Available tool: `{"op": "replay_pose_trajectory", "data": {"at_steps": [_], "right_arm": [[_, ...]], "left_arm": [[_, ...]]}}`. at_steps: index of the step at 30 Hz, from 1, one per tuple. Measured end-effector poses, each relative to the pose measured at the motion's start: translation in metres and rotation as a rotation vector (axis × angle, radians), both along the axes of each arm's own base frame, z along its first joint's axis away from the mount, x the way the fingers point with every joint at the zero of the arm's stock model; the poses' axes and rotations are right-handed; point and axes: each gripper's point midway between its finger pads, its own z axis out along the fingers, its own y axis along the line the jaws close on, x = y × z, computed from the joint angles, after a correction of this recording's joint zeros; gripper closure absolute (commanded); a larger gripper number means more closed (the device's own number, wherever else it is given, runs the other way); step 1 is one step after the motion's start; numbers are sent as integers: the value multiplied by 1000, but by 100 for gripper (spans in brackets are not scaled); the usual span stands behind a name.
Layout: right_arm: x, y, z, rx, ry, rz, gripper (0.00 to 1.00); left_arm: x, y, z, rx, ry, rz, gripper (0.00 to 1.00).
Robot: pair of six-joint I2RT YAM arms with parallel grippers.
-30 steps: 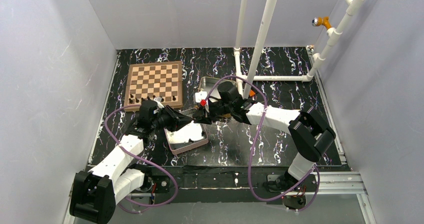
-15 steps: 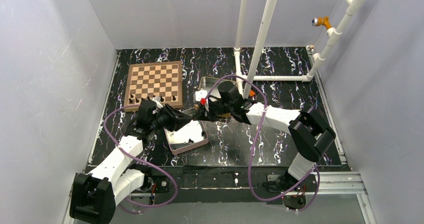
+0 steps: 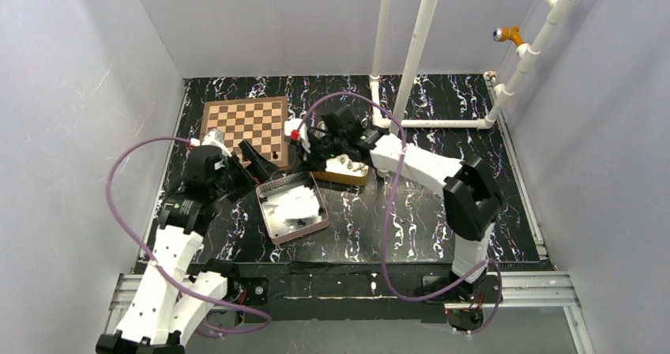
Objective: Set up the chess pieces on the board
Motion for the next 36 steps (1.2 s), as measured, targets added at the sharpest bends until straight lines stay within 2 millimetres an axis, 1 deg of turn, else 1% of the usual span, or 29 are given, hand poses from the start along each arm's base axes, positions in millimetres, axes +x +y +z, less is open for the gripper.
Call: {"op": "replay_pose_trajectory", "data": {"at_steps": [3,5,7,10,14,19,23,28,34,36], "right_arm": [[21,14,3,-54,-16,-32,99],[36,20,-2,-101,-36,-60,99],[46,22,-10,-148,-50,-81,99],[59,26,-22,-215,-73,-100,99],[77,37,-37,-283,-114,-115,99],[98,45,-56,-353,-164,-135,99],[104,34,-73,-433,-196,-145,99],[106,23,-79,-485,-218,-140,98],[109,18,-81,-496,-233,-123,99],[105,17,-82,-490,-213,-99,99]], "left_arm": [[-11,26,6,162,-37,23,2],[-20,42,3,254,-40,36,2],[-30,56,-4,332,-28,45,2],[-38,67,-13,399,-11,48,2],[-44,78,-26,483,21,31,2],[-43,88,-27,567,10,11,2],[-40,90,-26,590,-2,-2,2],[-35,88,-27,592,3,-9,2],[-30,86,-28,571,10,4,2],[-29,85,-28,561,9,13,2]]}}
